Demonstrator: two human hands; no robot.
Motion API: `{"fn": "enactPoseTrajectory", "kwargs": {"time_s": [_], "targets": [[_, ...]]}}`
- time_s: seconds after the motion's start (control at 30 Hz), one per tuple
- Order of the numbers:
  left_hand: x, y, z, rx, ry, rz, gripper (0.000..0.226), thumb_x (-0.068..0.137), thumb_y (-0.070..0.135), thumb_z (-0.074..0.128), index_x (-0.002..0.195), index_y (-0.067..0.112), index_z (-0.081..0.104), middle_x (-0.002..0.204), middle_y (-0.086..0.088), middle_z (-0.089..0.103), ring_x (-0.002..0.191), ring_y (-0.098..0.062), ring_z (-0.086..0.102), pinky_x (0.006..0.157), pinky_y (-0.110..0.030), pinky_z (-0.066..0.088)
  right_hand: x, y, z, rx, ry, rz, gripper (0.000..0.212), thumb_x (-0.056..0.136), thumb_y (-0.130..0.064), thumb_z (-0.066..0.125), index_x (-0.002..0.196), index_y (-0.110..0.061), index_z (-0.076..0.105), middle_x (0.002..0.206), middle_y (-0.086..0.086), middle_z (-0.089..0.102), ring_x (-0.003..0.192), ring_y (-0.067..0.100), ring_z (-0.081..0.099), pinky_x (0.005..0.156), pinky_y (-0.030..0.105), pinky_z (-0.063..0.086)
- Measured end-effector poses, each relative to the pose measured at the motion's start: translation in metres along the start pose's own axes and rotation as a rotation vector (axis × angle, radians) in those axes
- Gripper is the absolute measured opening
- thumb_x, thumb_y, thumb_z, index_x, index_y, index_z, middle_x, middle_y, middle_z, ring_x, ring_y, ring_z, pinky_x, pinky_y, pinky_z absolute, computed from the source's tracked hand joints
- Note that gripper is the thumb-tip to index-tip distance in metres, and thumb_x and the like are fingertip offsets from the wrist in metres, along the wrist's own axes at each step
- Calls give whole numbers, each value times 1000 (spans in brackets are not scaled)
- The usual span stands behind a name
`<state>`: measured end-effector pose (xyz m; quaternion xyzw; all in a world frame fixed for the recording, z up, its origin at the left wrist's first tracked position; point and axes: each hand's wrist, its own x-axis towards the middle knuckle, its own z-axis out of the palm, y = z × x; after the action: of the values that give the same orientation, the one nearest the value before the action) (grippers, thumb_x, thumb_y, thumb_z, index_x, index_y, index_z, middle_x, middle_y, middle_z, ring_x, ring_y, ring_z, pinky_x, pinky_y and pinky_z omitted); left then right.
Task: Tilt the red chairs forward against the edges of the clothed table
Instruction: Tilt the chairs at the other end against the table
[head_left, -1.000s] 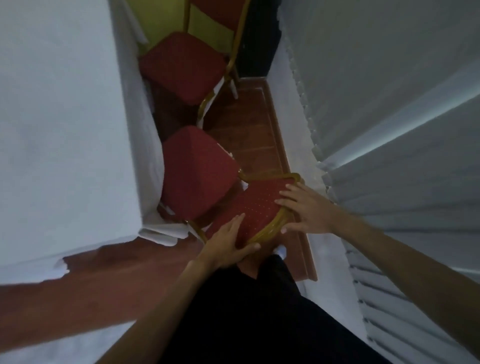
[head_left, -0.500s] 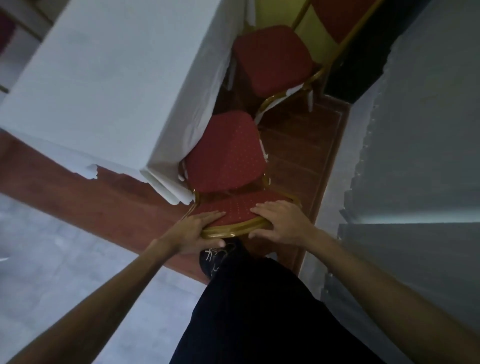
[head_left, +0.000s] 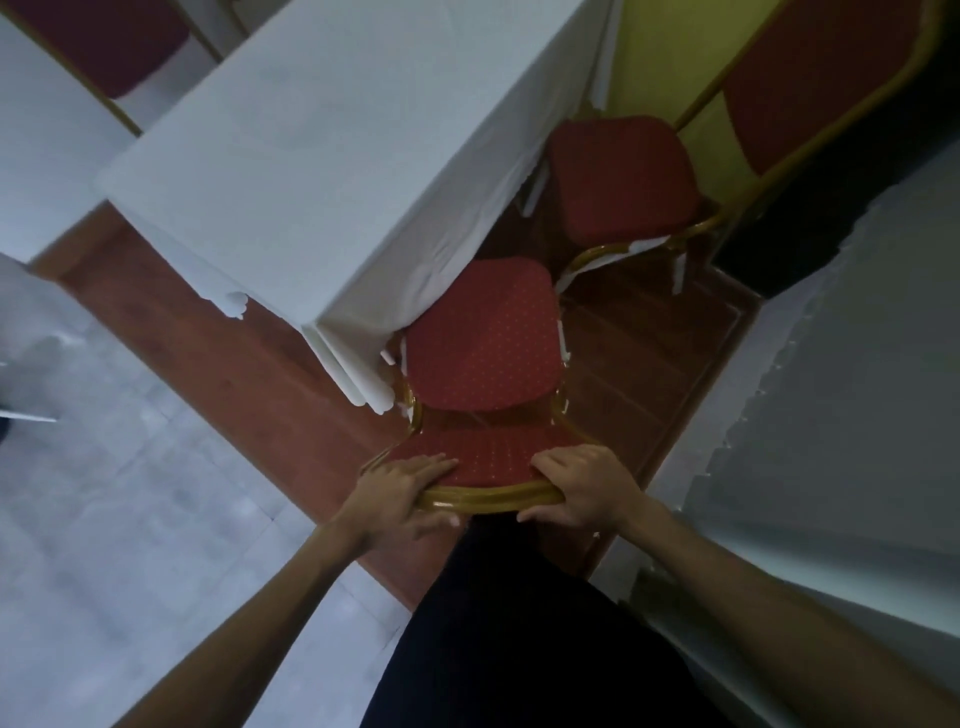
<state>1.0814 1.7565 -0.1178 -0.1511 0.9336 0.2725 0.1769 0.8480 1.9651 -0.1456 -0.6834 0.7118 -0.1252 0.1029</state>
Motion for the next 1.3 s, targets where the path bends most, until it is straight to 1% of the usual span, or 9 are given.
{"fn": "enactPoseTrajectory", "kwargs": {"time_s": [0.07, 0.17, 0.37, 0.53, 0.73, 0.83, 0.93, 1.07, 1.3], "targets": [[8, 11, 12, -4, 41, -3, 89, 80, 88, 37, 149, 32, 38, 150, 5, 45, 136, -17, 45, 114, -49, 32, -1, 21, -11, -23, -111, -29, 73, 82, -86, 42, 93, -17, 63, 83, -3, 65, 64, 15, 57, 59, 31, 50], [19, 29, 21, -19, 67, -25, 93, 77, 92, 33, 149, 33, 39, 150, 6, 45, 136, -17, 45, 113, -48, 34, -6, 46, -23, -75, -150, -93, 74, 82, -88, 37, 92, -19, 62, 81, -4, 63, 62, 14, 55, 56, 28, 45], [48, 61, 15, -63, 132, -125, 95, 75, 93, 32, 147, 32, 43, 149, 5, 47, 136, -18, 45, 113, -42, 29, 4, 95, -42, -148, -97, -190, 79, 82, -88, 37, 88, -14, 65, 77, 1, 64, 57, 20, 57, 52, 29, 48], [66, 83, 10, -62, 254, -206, 93, 78, 91, 28, 136, 24, 58, 137, 2, 60, 123, -18, 59, 101, -44, 41, 22, 129, -57, -175, -68, -246, 80, 78, -90, 40, 84, -14, 64, 72, 1, 61, 54, 20, 55, 52, 28, 45], [95, 98, 3, -79, 293, -294, 94, 80, 90, 22, 132, 21, 62, 130, 1, 65, 115, -19, 65, 94, -48, 48, 52, 174, -67, -184, -134, -348, 86, 78, -91, 39, 92, -11, 67, 82, 5, 68, 66, 24, 63, 65, 34, 54], [115, 107, 2, -133, 291, -335, 98, 79, 91, 22, 134, 19, 59, 133, -2, 63, 118, -22, 62, 98, -50, 45, 67, 199, -75, -151, -146, -388, 86, 79, -90, 39, 93, -10, 68, 85, 6, 69, 69, 23, 65, 64, 32, 55], [136, 119, 2, -189, 311, -384, 100, 78, 91, 22, 136, 18, 58, 135, -3, 61, 121, -21, 60, 100, -46, 45, 77, 224, -84, -60, -177, -446, 86, 82, -87, 40, 101, -8, 68, 93, 7, 71, 75, 23, 68, 63, 31, 57], [170, 150, 15, -207, 383, -427, 87, 85, 85, 24, 125, 21, 66, 122, 2, 69, 107, -16, 68, 88, -40, 54, 76, 274, -92, -6, -239, -521, 86, 82, -83, 49, 117, -7, 66, 114, 9, 71, 97, 21, 70, 81, 28, 57], [221, 222, 26, -268, 413, -567, 87, 82, 87, 33, 133, 21, 61, 130, 1, 65, 115, -19, 64, 97, -44, 48, 67, 343, -115, 9, -321, -616, 81, 87, -81, 37, 125, -13, 63, 121, 5, 69, 105, 20, 69, 87, 32, 56]]}}
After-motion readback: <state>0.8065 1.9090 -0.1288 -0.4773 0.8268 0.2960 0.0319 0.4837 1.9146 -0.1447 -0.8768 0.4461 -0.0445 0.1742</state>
